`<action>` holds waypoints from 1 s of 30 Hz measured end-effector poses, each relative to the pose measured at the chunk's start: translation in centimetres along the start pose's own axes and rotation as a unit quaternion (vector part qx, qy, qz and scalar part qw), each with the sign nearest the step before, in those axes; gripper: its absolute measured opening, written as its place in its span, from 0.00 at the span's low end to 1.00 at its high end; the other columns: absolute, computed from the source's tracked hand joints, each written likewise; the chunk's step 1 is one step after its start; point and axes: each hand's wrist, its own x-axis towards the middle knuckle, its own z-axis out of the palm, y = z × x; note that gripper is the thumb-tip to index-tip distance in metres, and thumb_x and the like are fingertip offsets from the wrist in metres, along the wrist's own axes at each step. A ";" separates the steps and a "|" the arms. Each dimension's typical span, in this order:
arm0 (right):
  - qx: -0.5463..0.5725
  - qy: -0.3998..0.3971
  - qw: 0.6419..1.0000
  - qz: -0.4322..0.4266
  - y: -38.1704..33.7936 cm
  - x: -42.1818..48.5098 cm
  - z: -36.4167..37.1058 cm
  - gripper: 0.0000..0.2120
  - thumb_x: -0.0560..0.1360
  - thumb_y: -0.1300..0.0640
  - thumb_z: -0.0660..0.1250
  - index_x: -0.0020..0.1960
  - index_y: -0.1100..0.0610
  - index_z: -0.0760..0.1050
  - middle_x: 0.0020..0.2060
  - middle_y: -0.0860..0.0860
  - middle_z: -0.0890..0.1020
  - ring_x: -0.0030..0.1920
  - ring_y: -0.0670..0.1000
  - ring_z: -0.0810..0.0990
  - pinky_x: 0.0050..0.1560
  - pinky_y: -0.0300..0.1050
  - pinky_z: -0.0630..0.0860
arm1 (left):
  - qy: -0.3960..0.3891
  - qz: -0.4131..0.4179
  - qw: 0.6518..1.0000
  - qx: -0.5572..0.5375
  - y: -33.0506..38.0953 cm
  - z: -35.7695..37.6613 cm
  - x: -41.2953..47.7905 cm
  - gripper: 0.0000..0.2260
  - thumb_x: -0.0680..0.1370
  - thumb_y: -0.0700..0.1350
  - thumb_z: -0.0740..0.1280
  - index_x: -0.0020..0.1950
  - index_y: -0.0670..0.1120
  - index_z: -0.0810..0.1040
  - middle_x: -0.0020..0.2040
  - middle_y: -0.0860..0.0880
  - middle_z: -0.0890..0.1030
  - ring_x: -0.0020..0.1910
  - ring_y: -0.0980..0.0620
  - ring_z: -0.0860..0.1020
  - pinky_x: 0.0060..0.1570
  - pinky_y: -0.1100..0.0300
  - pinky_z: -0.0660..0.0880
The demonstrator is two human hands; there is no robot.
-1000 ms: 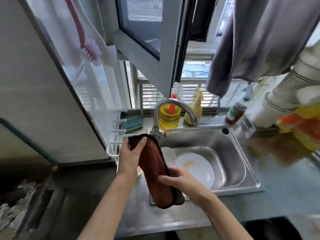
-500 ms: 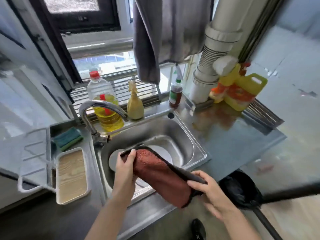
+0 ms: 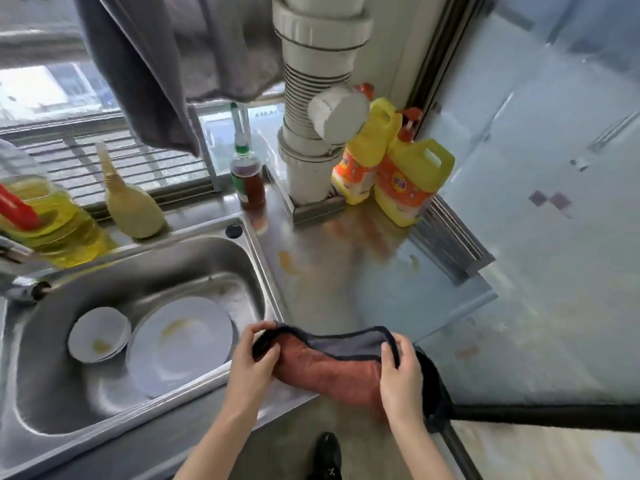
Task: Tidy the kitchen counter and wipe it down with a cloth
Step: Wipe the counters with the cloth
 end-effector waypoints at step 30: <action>-0.475 -0.156 0.846 -0.186 2.9 23.4 6.6 0.25 0.80 0.42 0.39 0.75 0.40 0.37 0.77 0.47 0.41 0.76 0.59 0.39 0.70 0.70 0.44 | 0.158 0.033 0.840 0.518 -7.2 7.9 14.0 0.24 0.82 0.51 0.48 0.76 0.46 0.50 0.77 0.50 0.50 0.76 0.50 0.52 0.72 0.51 0.52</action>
